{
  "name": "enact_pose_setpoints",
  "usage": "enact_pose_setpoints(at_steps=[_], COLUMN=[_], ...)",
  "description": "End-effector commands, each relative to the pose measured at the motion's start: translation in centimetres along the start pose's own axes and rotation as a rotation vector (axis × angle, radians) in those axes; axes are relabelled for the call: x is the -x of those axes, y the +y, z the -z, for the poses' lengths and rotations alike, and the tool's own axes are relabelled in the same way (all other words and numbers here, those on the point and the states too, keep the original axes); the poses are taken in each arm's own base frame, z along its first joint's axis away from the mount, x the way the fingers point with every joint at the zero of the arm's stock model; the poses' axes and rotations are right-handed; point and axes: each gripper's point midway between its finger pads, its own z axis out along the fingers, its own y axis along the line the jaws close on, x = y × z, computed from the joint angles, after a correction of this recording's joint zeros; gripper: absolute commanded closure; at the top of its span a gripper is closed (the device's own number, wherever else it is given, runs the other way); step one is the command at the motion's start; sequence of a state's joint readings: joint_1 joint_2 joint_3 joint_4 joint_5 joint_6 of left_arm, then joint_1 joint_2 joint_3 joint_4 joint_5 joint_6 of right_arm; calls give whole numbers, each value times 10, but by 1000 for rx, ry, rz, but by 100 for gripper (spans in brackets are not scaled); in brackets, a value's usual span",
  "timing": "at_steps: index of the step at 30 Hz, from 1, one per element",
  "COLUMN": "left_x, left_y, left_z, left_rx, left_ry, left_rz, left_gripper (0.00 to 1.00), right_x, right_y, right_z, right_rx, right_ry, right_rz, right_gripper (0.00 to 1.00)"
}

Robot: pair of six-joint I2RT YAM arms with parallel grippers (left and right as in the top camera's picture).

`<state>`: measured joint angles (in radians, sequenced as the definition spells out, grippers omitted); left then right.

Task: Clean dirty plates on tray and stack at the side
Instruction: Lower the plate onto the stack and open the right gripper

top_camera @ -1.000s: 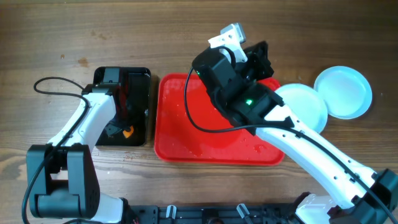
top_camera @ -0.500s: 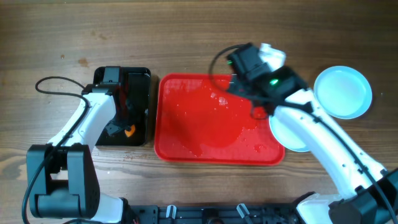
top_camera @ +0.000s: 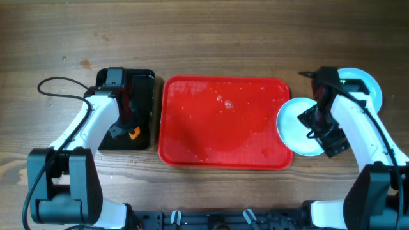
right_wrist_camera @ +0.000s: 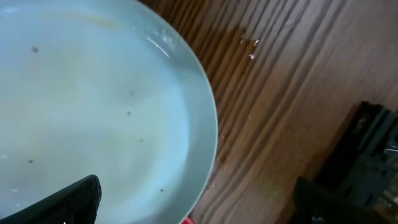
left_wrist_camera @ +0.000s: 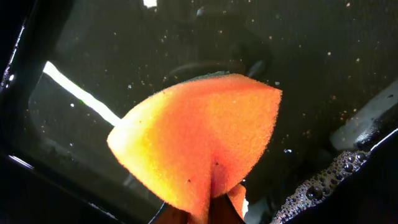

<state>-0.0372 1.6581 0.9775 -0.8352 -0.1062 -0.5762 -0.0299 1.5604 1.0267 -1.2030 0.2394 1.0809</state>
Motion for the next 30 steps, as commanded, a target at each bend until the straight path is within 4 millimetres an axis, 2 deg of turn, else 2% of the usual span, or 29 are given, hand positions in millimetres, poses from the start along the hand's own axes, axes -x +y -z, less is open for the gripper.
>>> enact_pose_setpoints(at_steps=[1,5,9,17,18,19,20,23,26,27,28,29,30], left_x=[-2,-4,-5,-7,-8,-8,-9,-9,-9,-9,-9,-9,-9], left_y=[1,0,1,2,3,3,4,4,4,4,4,4,3], left_z=[-4,-4,-4,-4,-4,-3,-3,-3,-3,-3,-3,-3,-3], left_rx=[0,-9,-5,2,3,5,7,9,9,8,8,7,6], left_ry=[16,22,28,38,39,43,45,47,47,46,46,45,44], left_rz=[-38,-44,-46,-47,-47,-48,-48,-48,-48,-48,-48,-48,-48], left_gripper=[96,96,96,96,96,96,96,96,96,96,96,96,96], right_x=[-9,-15,-31,-53,-55,-58,-62,-65,-63,-63,-62,-62,-62], right_y=[0,-2,3,24,25,28,29,28,31,32,33,33,34], right_z=[-10,-21,-43,-68,-70,-73,-76,-82,-82,-82,-82,-82,-81], right_rx=[3,0,40,176,187,204,219,226,239,243,245,248,251], right_ry=[43,55,107,178,184,193,206,209,203,200,199,198,196], right_rz=[-19,-15,6,23,21,21,20,16,17,16,15,15,14], right_gripper=[0,0,0,0,5,18,36,39,46,59,81,96,96])
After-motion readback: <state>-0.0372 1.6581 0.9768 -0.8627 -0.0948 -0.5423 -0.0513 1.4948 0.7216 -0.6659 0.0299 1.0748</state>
